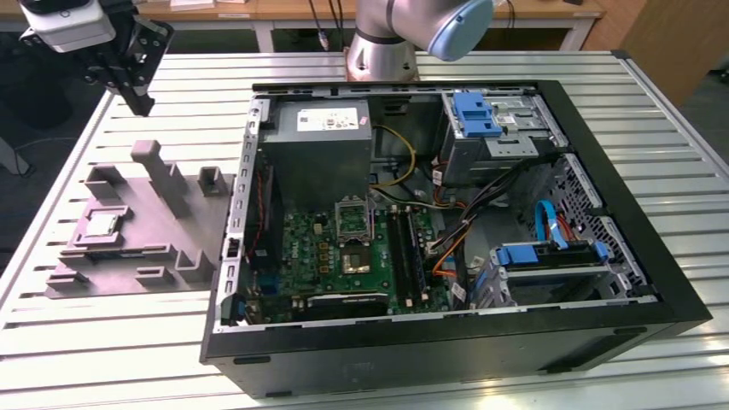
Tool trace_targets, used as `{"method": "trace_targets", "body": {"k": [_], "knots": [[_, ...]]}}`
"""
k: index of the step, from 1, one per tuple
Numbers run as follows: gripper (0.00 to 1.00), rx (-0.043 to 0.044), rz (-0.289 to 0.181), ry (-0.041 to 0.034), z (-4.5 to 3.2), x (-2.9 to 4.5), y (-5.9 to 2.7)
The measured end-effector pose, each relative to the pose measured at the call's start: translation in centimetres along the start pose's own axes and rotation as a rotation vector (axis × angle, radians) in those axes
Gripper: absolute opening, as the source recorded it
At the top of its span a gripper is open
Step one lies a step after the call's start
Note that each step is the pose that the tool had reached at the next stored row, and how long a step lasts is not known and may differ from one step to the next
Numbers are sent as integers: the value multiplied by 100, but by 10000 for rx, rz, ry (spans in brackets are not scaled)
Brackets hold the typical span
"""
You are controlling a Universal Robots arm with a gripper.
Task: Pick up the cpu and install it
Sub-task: 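Reach for the cpu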
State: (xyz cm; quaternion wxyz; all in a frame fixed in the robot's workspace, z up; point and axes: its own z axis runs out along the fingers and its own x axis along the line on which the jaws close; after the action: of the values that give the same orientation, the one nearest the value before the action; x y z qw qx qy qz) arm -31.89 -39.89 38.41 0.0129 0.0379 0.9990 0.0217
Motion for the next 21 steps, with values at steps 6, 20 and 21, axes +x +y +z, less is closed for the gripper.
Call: {"method": "trace_targets", "body": {"k": [6,20,21], "knots": [[11,0,-1,0,0,5,0],[11,0,0,0,9,81,-7],[11,0,0,0,9,84,-7]]}}
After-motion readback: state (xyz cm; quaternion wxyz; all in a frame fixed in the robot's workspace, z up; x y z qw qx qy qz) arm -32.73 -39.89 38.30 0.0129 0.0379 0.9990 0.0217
